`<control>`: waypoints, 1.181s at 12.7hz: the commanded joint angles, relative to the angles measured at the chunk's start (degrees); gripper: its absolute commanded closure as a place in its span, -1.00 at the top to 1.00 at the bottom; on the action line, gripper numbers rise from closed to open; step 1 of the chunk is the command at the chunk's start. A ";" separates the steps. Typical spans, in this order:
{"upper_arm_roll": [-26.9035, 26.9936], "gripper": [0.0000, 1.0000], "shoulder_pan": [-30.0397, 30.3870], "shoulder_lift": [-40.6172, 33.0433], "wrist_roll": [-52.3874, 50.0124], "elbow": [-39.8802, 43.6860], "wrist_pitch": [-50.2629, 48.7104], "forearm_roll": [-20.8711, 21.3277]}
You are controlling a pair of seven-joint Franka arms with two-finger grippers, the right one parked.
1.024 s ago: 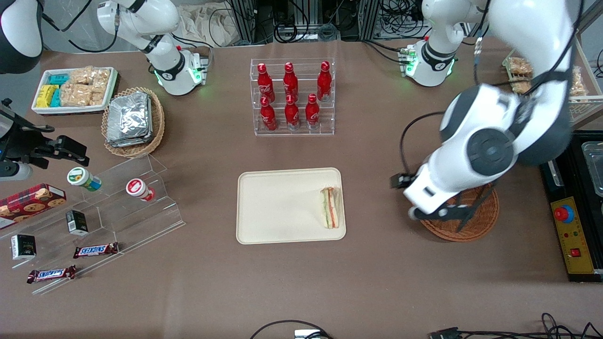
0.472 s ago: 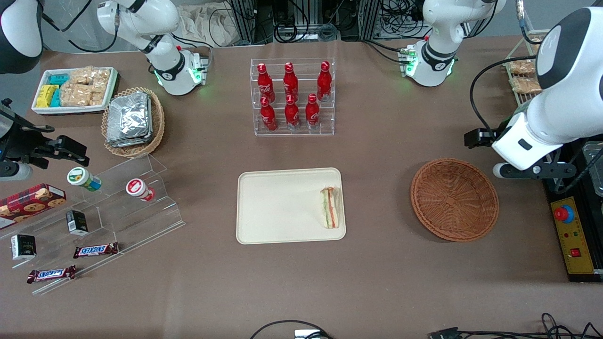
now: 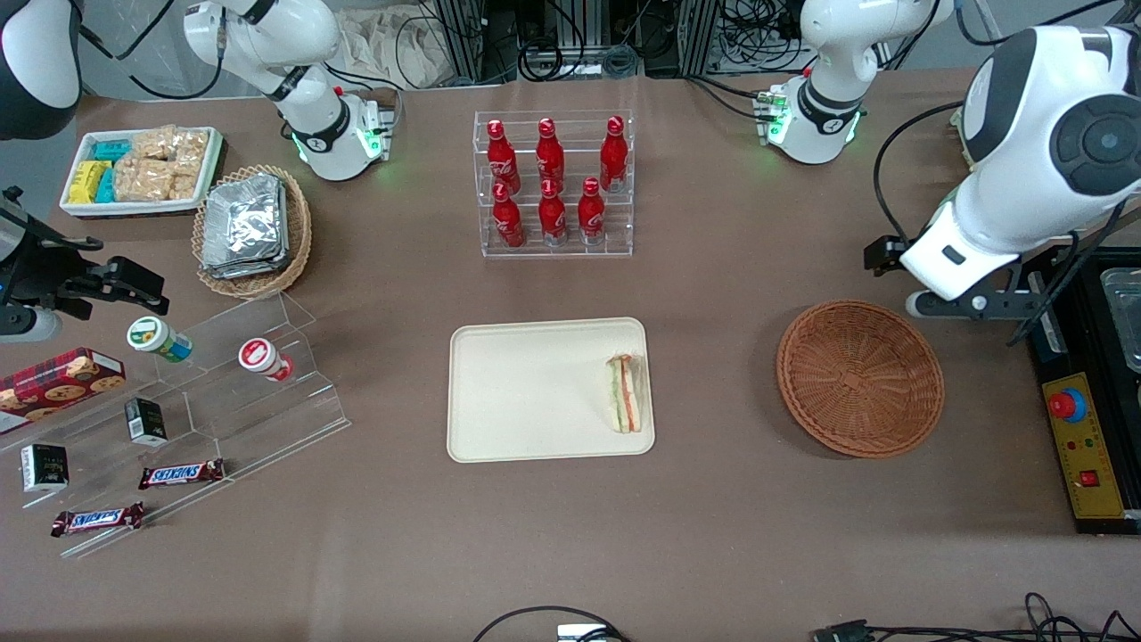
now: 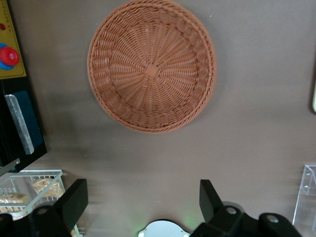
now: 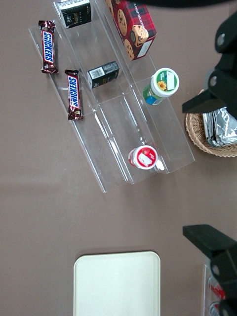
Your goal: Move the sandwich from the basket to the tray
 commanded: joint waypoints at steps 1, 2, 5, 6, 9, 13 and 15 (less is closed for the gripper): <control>-0.21 1.00 1.34 -3.34 1.66 -2.94 1.74 -1.85; 0.57 1.00 0.73 -3.86 1.66 -2.94 1.74 -1.85; 17.12 1.00 -15.30 -3.78 1.66 -2.50 1.82 -1.94; 19.10 1.00 -16.93 -3.78 1.66 -2.33 1.82 -2.03; 19.03 1.00 -17.21 -3.51 1.66 -1.71 2.00 -1.85; 19.03 1.00 -17.39 -2.37 1.66 0.49 1.38 -1.85; 19.12 1.00 -17.39 -2.46 1.66 0.31 1.47 -1.85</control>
